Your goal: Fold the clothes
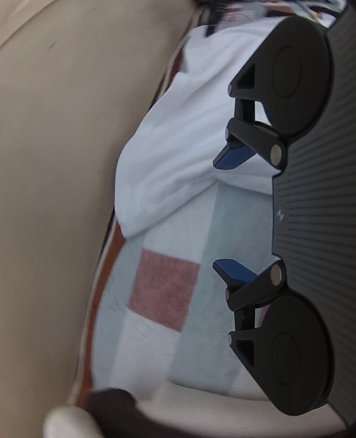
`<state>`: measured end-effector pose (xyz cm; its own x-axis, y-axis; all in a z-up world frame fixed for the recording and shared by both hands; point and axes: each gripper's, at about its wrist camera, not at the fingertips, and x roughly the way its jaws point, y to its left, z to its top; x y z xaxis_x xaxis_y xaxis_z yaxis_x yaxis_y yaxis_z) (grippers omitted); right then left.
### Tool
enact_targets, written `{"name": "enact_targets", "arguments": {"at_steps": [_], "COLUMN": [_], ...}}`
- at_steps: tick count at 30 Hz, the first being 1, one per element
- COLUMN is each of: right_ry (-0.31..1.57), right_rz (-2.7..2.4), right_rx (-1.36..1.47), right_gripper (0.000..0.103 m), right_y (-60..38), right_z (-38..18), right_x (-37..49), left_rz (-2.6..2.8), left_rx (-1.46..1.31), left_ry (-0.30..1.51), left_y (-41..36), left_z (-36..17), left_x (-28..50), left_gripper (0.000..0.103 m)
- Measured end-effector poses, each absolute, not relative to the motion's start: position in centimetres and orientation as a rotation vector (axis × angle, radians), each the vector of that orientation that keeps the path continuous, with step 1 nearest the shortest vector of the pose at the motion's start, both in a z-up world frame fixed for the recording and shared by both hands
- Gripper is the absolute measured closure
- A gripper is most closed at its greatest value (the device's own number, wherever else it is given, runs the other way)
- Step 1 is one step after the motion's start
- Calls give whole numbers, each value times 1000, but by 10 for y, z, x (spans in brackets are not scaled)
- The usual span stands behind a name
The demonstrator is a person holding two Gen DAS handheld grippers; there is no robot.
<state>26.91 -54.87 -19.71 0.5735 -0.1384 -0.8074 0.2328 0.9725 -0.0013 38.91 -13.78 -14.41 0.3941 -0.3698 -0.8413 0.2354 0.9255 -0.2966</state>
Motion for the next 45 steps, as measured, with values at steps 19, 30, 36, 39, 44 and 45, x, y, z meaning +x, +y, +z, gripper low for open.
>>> {"name": "enact_targets", "arguments": {"at_steps": [19, 30, 36, 39, 44, 45], "right_ry": [717, 521, 571, 672, 623, 647], "right_rz": [-397, -459, -510, -567, -467, -472], "right_rx": [-12, 92, 138, 200, 601, 608], "right_gripper": [102, 102, 97, 85, 64, 62], "right_y": [-588, -589, -601, -602, -604, -600], "right_z": [-124, -88, -85, -99, -85, -86], "right_x": [227, 166, 178, 185, 79, 54], "left_rz": [-407, -378, -285, -210, -291, -337], "left_rx": [7, 146, 226, 340, 256, 245], "left_ry": [1028, 686, 676, 741, 753, 755], "left_y": [-206, -208, -223, -235, -221, -220], "left_z": [-153, -95, -94, -114, -103, -98], "left_x": [393, 337, 351, 348, 301, 287], "left_gripper": [25, 100, 100, 97, 63, 61]}}
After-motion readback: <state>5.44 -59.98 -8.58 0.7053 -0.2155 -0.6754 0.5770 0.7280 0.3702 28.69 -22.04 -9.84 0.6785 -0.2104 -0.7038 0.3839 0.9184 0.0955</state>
